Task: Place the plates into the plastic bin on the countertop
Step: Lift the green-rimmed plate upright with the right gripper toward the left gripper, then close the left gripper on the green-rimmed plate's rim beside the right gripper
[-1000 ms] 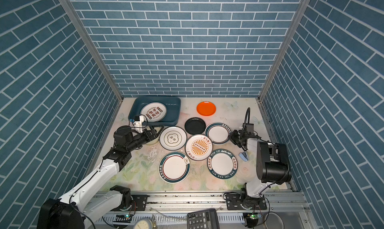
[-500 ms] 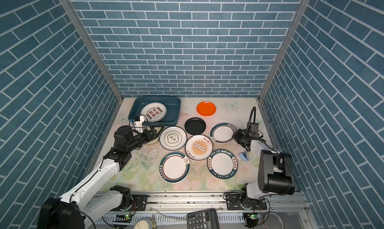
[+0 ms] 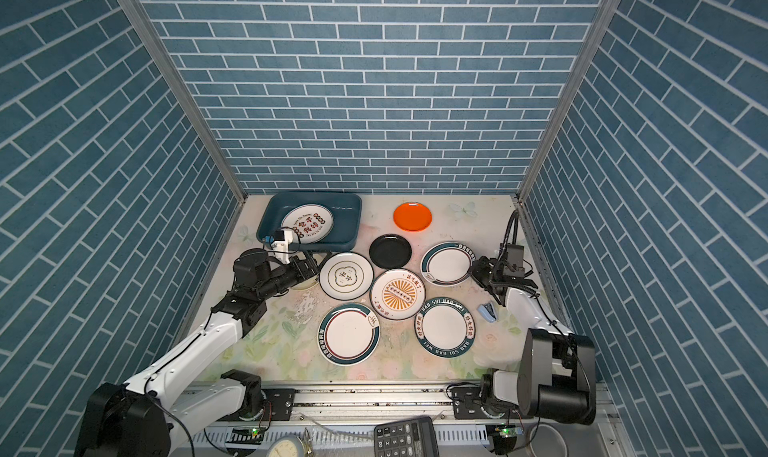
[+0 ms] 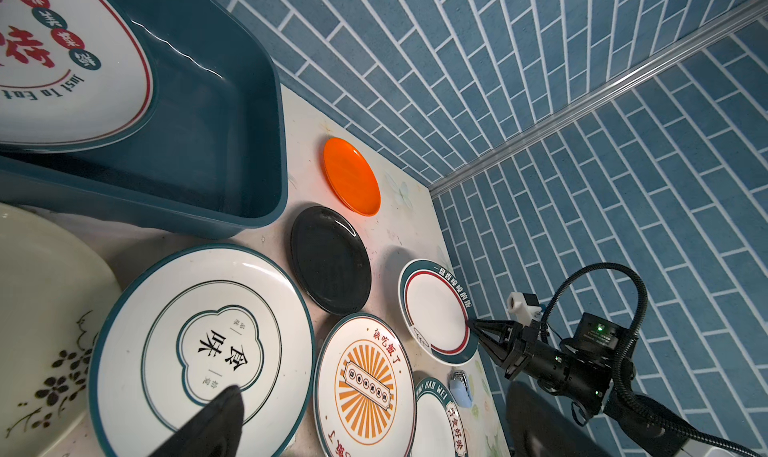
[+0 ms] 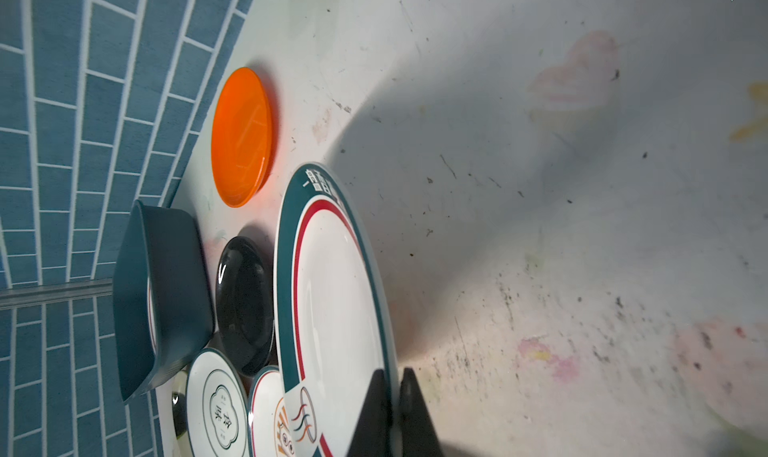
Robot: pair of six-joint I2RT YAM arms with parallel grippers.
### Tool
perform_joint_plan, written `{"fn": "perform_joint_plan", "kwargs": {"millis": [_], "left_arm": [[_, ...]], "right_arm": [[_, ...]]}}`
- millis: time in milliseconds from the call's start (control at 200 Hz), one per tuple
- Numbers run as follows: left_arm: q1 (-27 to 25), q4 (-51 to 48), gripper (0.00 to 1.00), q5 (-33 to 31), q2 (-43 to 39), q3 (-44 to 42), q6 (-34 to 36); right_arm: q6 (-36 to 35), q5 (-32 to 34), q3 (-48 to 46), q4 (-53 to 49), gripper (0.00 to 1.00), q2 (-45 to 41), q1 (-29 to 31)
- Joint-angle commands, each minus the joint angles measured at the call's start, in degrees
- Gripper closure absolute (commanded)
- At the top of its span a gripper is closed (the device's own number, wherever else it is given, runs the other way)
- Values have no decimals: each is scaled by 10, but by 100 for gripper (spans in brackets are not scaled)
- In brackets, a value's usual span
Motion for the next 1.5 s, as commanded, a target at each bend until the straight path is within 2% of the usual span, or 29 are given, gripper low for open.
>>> {"fn": "perform_joint_plan", "kwargs": {"millis": [0, 240, 440, 550, 690, 1000, 1381, 1496], "left_arm": [[-10, 18, 0, 3, 6, 16, 6], [-22, 41, 1, 10, 27, 17, 5], [-51, 76, 0, 6, 44, 17, -2], [-59, 111, 1, 20, 71, 20, -25], [-68, 163, 0, 39, 107, 17, -54], [-92, 182, 1, 38, 156, 24, -48], [-103, 266, 18, 50, 222, 32, -98], [-109, 300, 20, 53, 245, 36, -108]], "right_arm": [[-5, -27, -3, 10, 100, -43, -2], [-7, -84, 8, 14, 100, -78, 3], [2, -94, -1, 48, 100, -99, 34], [17, -117, -9, 96, 100, -87, 56], [34, -114, -15, 163, 100, -71, 104], [35, -128, -6, 242, 100, -36, 163], [29, -155, 0, 259, 100, -17, 180], [26, -161, 2, 258, 100, -10, 182]]}}
